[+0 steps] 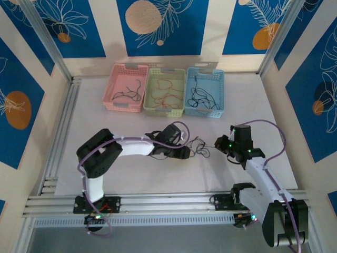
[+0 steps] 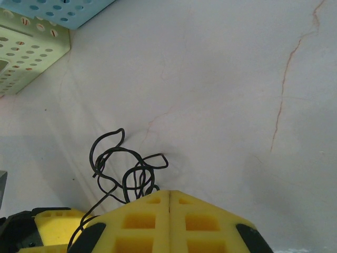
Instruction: Untangle the cables
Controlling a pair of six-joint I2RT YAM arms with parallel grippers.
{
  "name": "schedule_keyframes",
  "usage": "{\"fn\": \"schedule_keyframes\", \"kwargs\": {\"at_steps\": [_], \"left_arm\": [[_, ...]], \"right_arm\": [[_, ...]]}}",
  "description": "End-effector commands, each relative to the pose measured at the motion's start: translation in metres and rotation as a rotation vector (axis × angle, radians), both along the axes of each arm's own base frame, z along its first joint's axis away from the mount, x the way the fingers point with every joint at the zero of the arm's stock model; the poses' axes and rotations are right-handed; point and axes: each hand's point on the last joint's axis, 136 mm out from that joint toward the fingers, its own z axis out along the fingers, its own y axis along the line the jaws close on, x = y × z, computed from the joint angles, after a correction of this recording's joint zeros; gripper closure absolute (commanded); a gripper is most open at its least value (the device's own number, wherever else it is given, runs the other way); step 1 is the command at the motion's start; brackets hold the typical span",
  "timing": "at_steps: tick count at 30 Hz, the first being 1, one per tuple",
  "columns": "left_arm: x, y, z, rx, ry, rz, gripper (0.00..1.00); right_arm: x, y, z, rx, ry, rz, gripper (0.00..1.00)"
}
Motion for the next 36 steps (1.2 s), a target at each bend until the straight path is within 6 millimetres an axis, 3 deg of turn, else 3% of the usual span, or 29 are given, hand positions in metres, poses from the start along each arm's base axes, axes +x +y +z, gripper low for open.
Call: {"fn": "schedule_keyframes", "kwargs": {"at_steps": [1,9,13,16,19,23,28,32,36], "left_arm": [[0.012,-0.017,0.002,-0.036,-0.033,0.011,0.51],[0.024,-0.031,0.003,-0.060,-0.049,0.022,0.64],[0.027,-0.033,0.005,-0.061,-0.060,0.021,0.81],[0.029,-0.026,0.010,-0.044,-0.091,0.028,1.00],[0.027,-0.011,0.026,-0.029,-0.152,0.032,1.00],[0.021,0.042,0.043,0.065,-0.206,0.045,1.00],[0.012,0.152,0.064,0.170,-0.213,0.173,1.00],[-0.001,0.239,0.105,0.275,-0.291,0.309,1.00],[-0.011,0.294,0.152,0.381,-0.390,0.403,1.00]], "right_arm": [[-0.001,0.001,0.001,0.015,-0.013,-0.001,1.00],[0.000,0.001,0.001,0.015,-0.014,-0.002,1.00],[-0.001,0.001,0.001,0.015,-0.013,-0.001,1.00],[-0.001,0.001,0.001,0.015,-0.011,-0.004,1.00],[0.000,0.000,0.001,0.014,-0.014,-0.005,1.00],[-0.001,-0.002,0.000,0.008,-0.010,-0.015,1.00],[-0.002,-0.005,-0.001,0.002,-0.003,-0.035,1.00],[-0.003,-0.008,-0.002,-0.004,0.003,-0.052,1.00],[-0.004,-0.011,-0.003,-0.010,0.007,-0.070,1.00]]}}
